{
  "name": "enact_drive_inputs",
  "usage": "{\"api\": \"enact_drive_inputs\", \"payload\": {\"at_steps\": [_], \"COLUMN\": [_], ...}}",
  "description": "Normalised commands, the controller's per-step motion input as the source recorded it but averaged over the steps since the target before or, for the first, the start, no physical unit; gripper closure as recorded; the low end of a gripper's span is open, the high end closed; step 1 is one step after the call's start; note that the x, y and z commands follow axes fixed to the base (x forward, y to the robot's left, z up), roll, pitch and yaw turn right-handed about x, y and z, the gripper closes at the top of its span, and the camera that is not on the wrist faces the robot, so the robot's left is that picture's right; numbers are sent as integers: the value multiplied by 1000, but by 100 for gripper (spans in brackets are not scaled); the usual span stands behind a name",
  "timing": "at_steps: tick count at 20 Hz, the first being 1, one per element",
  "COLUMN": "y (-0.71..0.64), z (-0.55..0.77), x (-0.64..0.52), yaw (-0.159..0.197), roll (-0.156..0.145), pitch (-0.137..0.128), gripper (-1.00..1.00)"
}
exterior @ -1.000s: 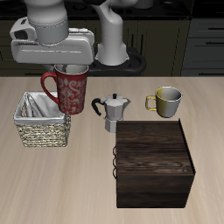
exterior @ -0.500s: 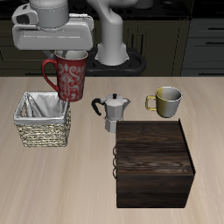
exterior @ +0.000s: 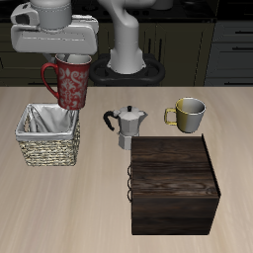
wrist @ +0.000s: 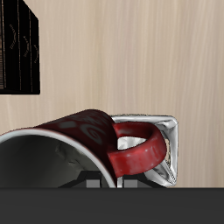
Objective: Place the red mug in the basket
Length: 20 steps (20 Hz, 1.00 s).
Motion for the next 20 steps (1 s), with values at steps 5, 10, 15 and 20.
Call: {"api": "enact_drive_inputs", "payload": {"at_steps": [5,10,15,20], "y": [-71,-49,-86,-5], "z": [-146,-132,-79,-107], "x": [-254,-315,-395,-255], "yaw": [26,26,-9,3], "roll": [-7,-25,17,2], "pitch": [3,-19,-12,-8], "gripper": [100,100,100,100]}}
